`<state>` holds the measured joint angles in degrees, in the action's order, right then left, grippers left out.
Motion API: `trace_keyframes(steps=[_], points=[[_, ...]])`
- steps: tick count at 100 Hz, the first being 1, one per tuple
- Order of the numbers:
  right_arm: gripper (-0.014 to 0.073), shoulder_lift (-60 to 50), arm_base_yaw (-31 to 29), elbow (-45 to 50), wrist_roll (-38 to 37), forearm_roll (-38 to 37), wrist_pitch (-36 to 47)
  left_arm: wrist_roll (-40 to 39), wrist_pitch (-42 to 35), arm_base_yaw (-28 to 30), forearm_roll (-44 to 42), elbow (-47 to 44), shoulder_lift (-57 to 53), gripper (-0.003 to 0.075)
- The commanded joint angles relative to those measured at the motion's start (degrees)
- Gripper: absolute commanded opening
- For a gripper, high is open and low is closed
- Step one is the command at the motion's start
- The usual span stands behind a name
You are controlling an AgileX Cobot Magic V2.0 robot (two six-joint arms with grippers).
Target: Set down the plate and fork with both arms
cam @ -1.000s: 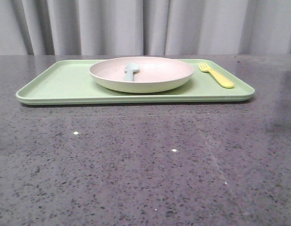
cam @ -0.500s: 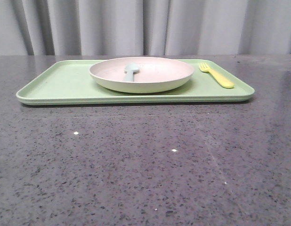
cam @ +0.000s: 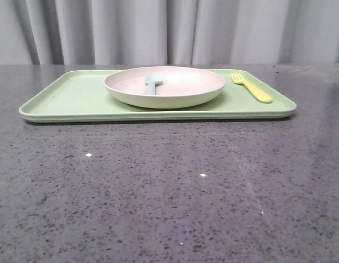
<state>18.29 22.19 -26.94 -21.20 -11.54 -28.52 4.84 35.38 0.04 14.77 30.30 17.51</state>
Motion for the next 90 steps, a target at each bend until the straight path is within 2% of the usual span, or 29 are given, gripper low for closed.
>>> trace_keyframes(steps=[1, 80, 90], points=[[-0.0068, -0.5, 0.0, -0.8, 0.1, -1.4, 5.4, 0.0, -3.6, 0.2, 0.6, 1.0, 0.0, -0.0020], [-0.0068, -0.5, 0.0, -0.8, 0.1, -1.4, 5.0, 0.0, -3.5, 0.2, 1.0, 1.0, -0.1, -0.0020], [-0.0068, -0.5, 0.0, -0.8, 0.1, -1.4, 5.0, 0.0, -3.5, 0.0, -1.5, 1.0, -1.7, -0.0020]])
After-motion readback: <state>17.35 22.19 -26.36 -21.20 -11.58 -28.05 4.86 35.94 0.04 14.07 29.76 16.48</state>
